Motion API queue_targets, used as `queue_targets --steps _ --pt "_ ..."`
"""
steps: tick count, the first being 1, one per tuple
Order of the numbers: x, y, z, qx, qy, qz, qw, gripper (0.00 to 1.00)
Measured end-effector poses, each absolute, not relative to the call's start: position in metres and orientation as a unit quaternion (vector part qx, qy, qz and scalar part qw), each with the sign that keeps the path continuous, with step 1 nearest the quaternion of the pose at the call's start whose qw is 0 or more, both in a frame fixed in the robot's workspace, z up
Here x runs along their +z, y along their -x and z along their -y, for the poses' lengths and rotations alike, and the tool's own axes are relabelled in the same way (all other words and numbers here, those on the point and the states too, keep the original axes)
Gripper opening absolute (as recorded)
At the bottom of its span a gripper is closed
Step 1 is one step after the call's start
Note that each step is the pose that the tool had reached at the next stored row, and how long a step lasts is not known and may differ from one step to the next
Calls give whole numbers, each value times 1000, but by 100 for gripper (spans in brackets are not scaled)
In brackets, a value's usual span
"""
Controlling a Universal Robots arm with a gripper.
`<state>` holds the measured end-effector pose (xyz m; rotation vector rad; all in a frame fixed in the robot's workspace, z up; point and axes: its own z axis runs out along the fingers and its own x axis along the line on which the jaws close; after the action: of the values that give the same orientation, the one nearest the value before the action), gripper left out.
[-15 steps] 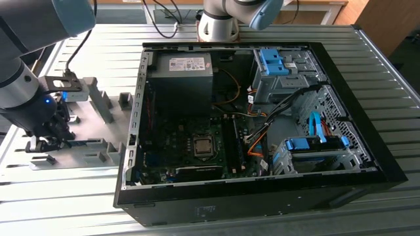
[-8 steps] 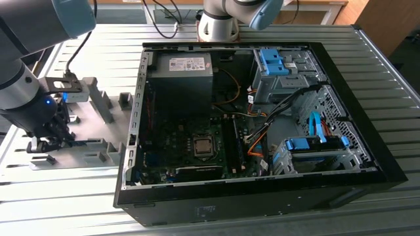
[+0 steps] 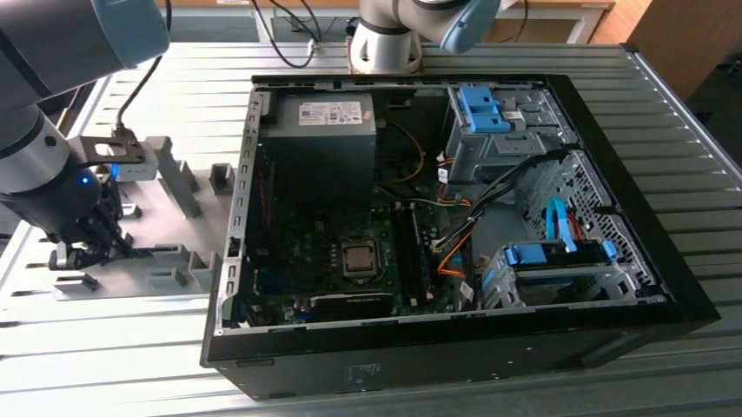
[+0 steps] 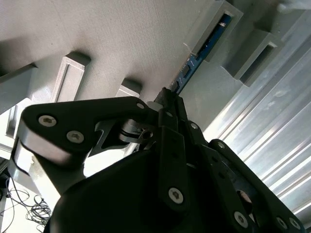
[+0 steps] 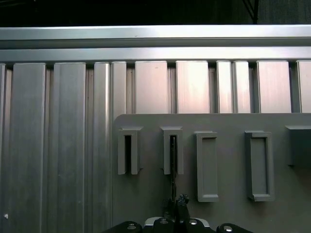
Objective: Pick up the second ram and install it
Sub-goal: 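Pick up the second ram and move it above second insertion slot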
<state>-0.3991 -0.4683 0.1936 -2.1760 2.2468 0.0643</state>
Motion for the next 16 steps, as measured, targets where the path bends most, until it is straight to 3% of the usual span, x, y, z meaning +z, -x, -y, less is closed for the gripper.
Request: queue_targets --steps 1,16 --pt "194 399 468 21 696 -718 7 14" --pt "196 399 468 21 696 -718 7 14"
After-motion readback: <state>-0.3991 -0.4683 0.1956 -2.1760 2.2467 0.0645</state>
